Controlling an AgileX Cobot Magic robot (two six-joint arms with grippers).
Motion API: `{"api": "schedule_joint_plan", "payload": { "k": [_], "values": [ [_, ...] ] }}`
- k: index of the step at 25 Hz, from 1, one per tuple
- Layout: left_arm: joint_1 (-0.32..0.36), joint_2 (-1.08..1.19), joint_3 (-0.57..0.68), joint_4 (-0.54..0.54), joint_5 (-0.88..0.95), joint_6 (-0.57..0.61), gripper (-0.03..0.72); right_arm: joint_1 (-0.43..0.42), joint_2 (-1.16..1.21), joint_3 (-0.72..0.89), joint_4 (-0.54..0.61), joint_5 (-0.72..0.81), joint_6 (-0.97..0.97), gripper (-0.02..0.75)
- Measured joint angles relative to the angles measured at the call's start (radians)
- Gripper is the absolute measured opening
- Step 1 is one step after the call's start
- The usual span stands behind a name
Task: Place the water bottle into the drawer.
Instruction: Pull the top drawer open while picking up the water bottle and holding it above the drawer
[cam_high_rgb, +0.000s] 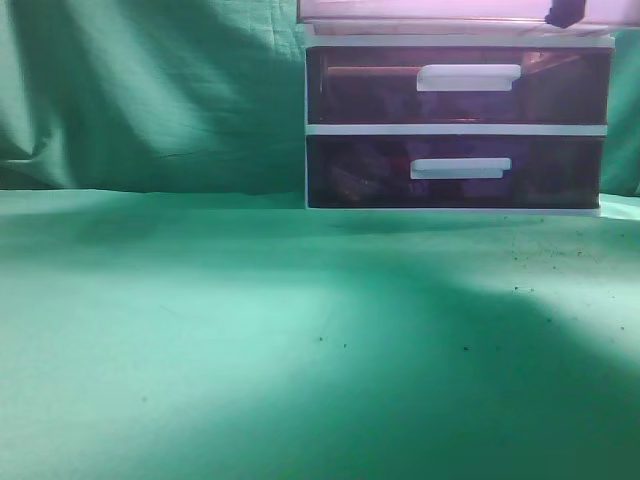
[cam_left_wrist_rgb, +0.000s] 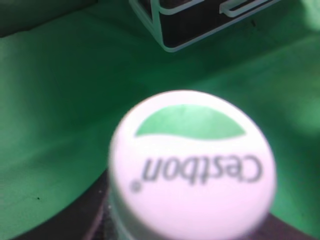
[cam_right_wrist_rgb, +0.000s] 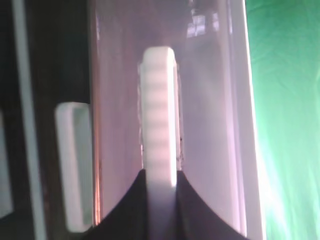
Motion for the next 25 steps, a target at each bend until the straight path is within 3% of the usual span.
{"api": "schedule_joint_plan", "payload": {
  "k": [8, 19, 25],
  "values": [
    [0.0, 0.0, 0.0, 0.01, -0.033, 0.0, 0.291, 0.013, -0.163, 0.192, 0.006, 0.002, -0.034, 0.091],
    [0.0, 0.0, 0.0, 0.012, -0.036, 0.0, 0.291, 0.017, -0.227, 0.254, 0.011, 0.045, -0.098, 0.091],
    [0.0, 0.002, 0.0, -0.033, -0.254, 0.0, 0.291, 0.017, -0.228, 0.256, 0.015, 0.05, -0.1, 0.091]
  ]
}}
